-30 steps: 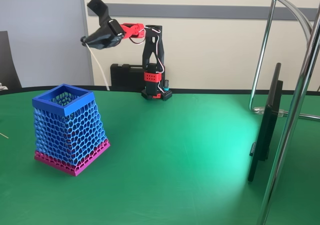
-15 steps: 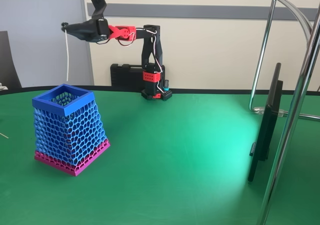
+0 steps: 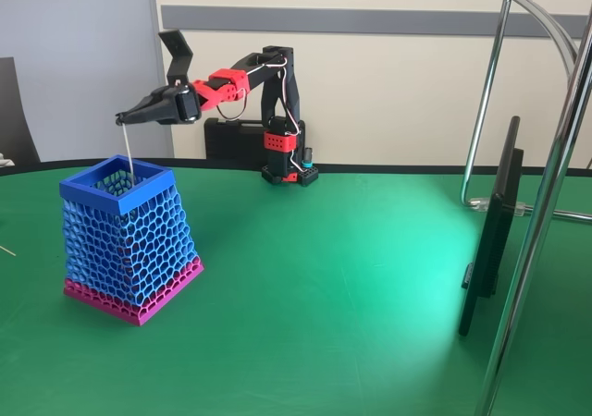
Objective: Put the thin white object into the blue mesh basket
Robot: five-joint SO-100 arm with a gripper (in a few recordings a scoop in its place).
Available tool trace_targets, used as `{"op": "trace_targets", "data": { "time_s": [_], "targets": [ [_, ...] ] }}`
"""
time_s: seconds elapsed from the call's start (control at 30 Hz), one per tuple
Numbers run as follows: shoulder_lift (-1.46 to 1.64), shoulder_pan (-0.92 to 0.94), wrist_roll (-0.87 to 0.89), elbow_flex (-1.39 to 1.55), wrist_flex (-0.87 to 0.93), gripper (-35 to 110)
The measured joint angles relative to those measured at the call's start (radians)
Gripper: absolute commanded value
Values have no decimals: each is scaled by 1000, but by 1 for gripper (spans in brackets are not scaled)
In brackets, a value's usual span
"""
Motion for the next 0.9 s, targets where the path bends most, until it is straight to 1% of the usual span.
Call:
{"op": "trace_targets", "data": {
  "time_s": [0.1,0.33,0.53,0.67,0.9],
  "targets": [
    [-2,11,-3,44,-32,1],
    [9,14,-18,129,-81,13],
    [91,-29,-18,262,-100,22],
    [143,-54,-18,350,-150,24],
    [249,-94,-21,454,-160,26]
  ]
}}
